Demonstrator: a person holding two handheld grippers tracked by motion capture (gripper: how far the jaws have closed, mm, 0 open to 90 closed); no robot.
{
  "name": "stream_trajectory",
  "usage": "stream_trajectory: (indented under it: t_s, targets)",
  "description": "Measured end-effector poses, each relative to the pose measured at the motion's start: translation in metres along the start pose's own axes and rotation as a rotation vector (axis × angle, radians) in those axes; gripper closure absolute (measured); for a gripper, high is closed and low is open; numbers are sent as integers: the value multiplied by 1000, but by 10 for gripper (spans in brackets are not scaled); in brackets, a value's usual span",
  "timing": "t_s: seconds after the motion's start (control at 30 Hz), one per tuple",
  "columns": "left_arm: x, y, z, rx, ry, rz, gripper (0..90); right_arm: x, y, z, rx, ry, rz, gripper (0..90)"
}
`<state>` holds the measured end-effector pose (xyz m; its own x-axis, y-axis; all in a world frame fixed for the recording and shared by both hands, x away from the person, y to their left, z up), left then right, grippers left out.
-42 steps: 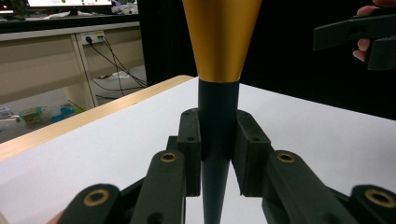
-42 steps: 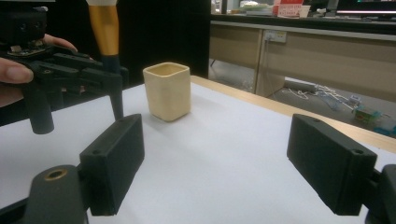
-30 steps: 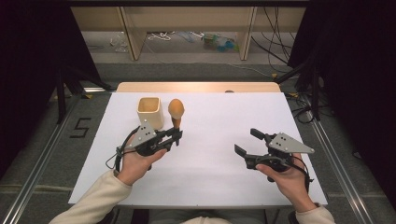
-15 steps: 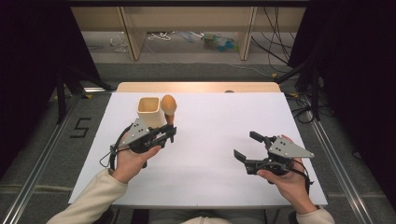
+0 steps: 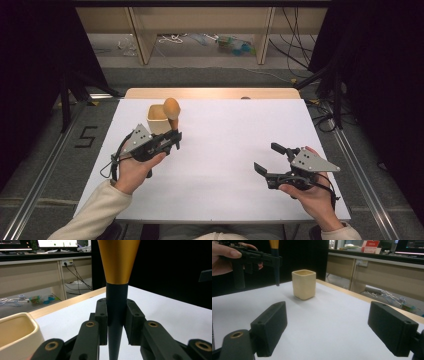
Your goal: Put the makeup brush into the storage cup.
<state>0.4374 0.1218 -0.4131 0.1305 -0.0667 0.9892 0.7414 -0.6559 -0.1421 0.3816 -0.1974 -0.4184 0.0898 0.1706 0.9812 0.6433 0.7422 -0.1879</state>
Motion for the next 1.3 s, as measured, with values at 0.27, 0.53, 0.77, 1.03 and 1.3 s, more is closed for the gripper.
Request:
stream_trajectory:
  t_s: [0.27, 0.53, 0.77, 1.03, 1.3]
  targets:
    - [0, -6, 8, 22, 2, -3, 747, -1, -2, -2, -3, 7, 6, 167]
    - [0, -10, 13, 37, -5, -6, 747, -1, -4, -4, -13, 13, -3, 167]
    - [-1, -12, 18, 57, -9, -4, 747, -4, -8, -5, -26, 16, 18, 166]
    - [-1, -15, 24, 74, -3, -3, 747, -4, -8, -6, -28, 10, 19, 166]
    - [-1, -17, 30, 93, -3, -1, 747, -5, -8, -7, -34, 13, 14, 166]
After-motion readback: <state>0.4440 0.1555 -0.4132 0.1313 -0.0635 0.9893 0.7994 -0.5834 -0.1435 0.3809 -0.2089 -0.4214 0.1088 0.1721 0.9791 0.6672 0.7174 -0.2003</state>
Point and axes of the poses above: each handheld gripper's, and its own axes: y roughly forward along the jaws, x roughly out of its top, z roughly to its left, the point moved 7 cm from there along y, roughly forward along the jaws, and after that the axes turned 3 degrees about x, right-handed, at the moved point
